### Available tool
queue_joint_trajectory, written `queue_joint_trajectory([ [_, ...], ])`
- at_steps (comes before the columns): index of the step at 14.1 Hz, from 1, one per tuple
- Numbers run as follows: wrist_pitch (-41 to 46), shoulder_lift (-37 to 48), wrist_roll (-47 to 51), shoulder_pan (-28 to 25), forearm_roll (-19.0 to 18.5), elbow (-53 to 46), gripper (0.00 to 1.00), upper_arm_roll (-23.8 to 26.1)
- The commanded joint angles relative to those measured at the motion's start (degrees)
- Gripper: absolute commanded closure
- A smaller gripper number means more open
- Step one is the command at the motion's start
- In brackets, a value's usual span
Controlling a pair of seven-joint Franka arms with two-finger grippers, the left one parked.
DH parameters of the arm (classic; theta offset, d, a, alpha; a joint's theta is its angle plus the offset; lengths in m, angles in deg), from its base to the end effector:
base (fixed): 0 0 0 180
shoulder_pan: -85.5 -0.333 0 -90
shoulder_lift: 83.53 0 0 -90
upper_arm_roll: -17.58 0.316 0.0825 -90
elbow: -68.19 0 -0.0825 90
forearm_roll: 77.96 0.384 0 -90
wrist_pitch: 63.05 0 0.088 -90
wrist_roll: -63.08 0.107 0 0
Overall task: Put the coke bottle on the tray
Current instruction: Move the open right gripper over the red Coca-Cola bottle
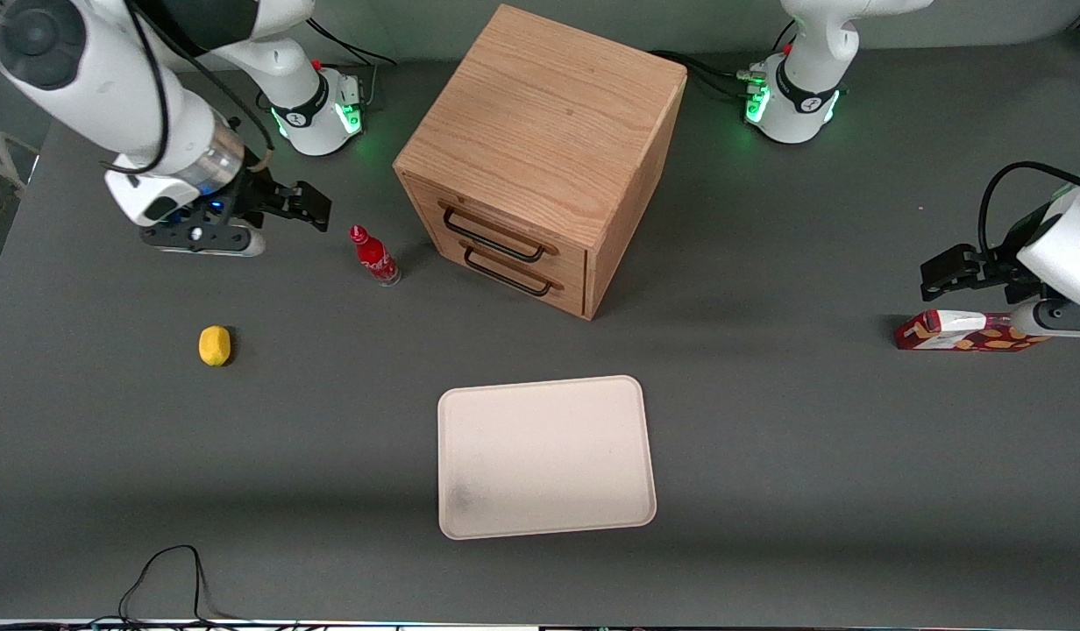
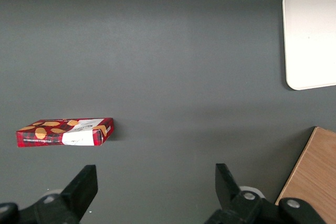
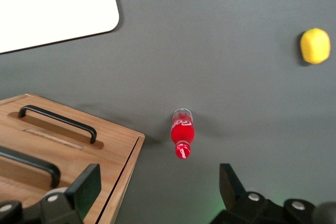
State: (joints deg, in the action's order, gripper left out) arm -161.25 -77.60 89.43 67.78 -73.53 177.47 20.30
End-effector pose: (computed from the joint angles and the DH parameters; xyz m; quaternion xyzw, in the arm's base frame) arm 0.4846 0.1892 0.5331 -0.9966 0.0589 0.0553 0.0148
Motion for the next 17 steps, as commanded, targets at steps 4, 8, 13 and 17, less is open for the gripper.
queue_joint_trajectory([
  [4,-17.54,5.59,0.36,-2.41,0.67,20.51,0.00,-0.61],
  [8,-25.27,5.58,0.36,-2.50,0.67,27.72,0.00,-0.61],
  [13,-32.75,6.63,0.89,-6.00,0.67,35.54,0.00,-0.87],
  [17,-35.48,7.60,0.45,-6.54,0.67,38.98,0.00,-0.87],
])
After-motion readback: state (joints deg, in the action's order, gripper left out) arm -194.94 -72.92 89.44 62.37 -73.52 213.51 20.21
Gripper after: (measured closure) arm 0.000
